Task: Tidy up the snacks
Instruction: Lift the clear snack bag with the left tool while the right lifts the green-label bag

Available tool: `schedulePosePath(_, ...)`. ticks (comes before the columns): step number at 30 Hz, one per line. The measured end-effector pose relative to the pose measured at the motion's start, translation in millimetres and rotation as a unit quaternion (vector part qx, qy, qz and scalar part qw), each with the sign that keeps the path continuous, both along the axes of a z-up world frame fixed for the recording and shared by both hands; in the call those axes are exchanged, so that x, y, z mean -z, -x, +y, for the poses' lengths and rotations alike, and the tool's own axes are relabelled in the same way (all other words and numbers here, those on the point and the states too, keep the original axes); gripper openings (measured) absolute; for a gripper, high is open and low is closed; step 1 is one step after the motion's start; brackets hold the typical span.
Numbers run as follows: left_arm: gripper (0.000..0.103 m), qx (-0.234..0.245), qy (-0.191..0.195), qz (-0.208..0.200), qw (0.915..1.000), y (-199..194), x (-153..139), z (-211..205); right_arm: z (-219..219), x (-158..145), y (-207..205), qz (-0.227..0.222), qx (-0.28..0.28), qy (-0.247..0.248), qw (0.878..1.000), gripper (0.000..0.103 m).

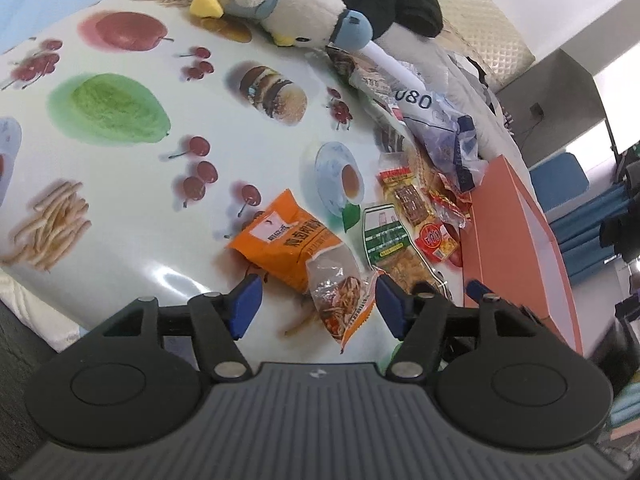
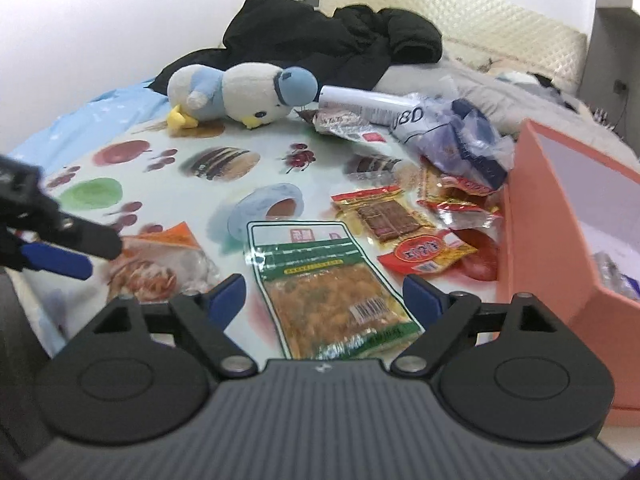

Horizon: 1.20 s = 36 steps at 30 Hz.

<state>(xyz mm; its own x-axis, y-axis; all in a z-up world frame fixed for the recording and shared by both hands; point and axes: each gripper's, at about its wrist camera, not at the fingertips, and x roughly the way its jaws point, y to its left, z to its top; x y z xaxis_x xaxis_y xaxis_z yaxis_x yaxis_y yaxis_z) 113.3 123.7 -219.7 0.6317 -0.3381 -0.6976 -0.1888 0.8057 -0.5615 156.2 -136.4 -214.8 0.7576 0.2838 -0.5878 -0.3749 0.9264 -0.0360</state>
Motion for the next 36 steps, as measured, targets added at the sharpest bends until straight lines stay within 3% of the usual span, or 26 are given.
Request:
schedulePosePath(2, 0.068, 0.005, -0.007, 0.000, 1.0000, 0, 0, -2, -2, 5, -13, 0.015, -0.004, -0.011, 1.000, 0.087)
schedulePosePath(7, 0.071, 0.014, -0.010, 0.002, 0.9999, -2, -1, -5, -5, 25, -36, 0.056, 0.011, 0.017, 0.998, 0.087)
schedulePosePath(11, 0.072, 0.013, 0.006, 0.007, 0.9999, -6, 2, -7, -11, 36, -40, 0.080, -0.013, 0.003, 0.997, 0.103)
schedulePosePath(20, 0.072, -0.016, 0.021, 0.028, 0.9993, -22, 13, -12, -11, 41, -39, 0.099, -0.030, -0.005, 0.995, 0.103)
schedulePosePath(31, 0.071, -0.046, 0.006, 0.047, 0.9978, -41, 19, -26, -4, 33, -18, 0.093, -0.044, -0.001, 0.995, 0.063)
schedulePosePath(33, 0.070, -0.047, -0.001, 0.048, 0.9977, -44, 19, -29, -4, 31, -13, 0.090, -0.041, 0.001, 0.995, 0.051)
schedulePosePath(35, 0.065, -0.046, -0.011, 0.054, 0.9974, -47, 22, -32, -7, 29, -9, 0.088, -0.029, 0.004, 0.996, 0.041)
schedulePosePath(36, 0.061, -0.044, -0.016, 0.057, 0.9973, -49, 23, -33, -9, 27, -7, 0.087, -0.022, 0.005, 0.996, 0.041)
